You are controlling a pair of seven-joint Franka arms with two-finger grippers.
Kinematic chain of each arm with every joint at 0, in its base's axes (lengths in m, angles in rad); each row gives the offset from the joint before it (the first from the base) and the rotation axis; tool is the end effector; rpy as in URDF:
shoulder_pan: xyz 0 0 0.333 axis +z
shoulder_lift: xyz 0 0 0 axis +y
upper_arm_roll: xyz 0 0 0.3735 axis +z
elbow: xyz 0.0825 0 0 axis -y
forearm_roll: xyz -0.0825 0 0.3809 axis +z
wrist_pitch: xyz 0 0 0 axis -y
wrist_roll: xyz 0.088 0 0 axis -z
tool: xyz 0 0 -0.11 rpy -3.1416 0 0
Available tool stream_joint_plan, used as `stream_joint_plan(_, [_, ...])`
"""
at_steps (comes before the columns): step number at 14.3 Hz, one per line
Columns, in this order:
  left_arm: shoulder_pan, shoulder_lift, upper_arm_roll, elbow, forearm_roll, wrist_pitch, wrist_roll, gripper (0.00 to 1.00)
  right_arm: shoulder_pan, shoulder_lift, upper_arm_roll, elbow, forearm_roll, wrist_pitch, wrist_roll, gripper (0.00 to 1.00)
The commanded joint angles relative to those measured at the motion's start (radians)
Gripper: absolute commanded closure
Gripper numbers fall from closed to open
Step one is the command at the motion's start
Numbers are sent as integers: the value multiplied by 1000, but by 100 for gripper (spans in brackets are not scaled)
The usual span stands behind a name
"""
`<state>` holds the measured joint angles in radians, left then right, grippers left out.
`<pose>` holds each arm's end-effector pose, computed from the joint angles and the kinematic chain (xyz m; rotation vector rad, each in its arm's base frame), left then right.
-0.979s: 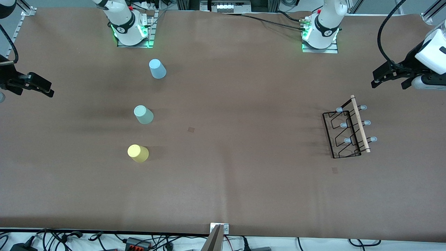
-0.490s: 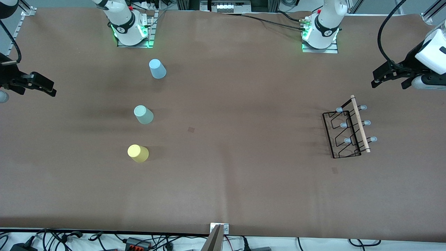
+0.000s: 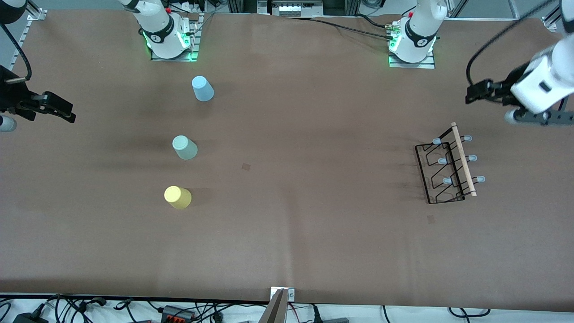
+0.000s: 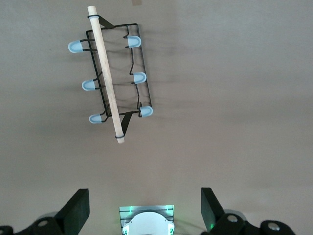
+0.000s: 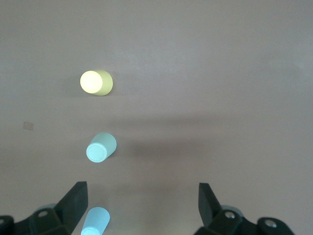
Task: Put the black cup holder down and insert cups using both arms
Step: 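Reach the left gripper to the wooden handle of the black cup holder, then close the left gripper on the holder's wooden handle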
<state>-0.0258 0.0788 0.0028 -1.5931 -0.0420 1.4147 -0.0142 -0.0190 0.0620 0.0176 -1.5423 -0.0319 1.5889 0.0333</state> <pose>0.5558 -0.0180 0.6138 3.0788 -0.0153 -0.3993 0.5752 -0.0046 0.6591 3.1100 -0.0527 -0.0232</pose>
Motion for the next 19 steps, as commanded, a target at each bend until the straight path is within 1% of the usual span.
stream_joint_plan(1, [49,99,3,102,5,-30,65,0,2,-4,7,2,13,-10,4,0])
stream_joint_plan(2, [53,111,6,90,13,-1,79,0,2,-4,7,2,13,-10,3,0])
stream_joint_plan(5, [58,108,6,-43,37,286,82,0,1,-5,13,2,13,-12,3,0])
stream_joint_plan(8, [59,108,6,-141,54,478,71,0,1,-4,13,2,13,-13,3,0])
stream_joint_plan(10, [88,98,5,-246,54,585,69,0,1,-5,15,2,13,-12,3,0])
stream_joint_plan(12, [95,73,5,-355,54,696,69,0,1,-4,13,2,13,-13,3,0])
stream_joint_plan(13, [95,72,5,-392,54,736,68,0,1,-5,13,1,13,-13,3,0])
stream_joint_plan(14, [101,73,6,-418,54,774,68,4,1,-5,13,1,13,-13,3,0])
stream_joint_plan(16, [118,73,2,-485,54,890,68,5,1,-5,13,1,13,-13,3,0])
stream_joint_plan(17, [118,75,0,-513,54,946,68,11,1,-5,13,1,13,-13,3,0])
stream_joint_plan(19, [119,76,0,-544,54,963,66,34,-1,-5,13,1,13,-13,5,0])
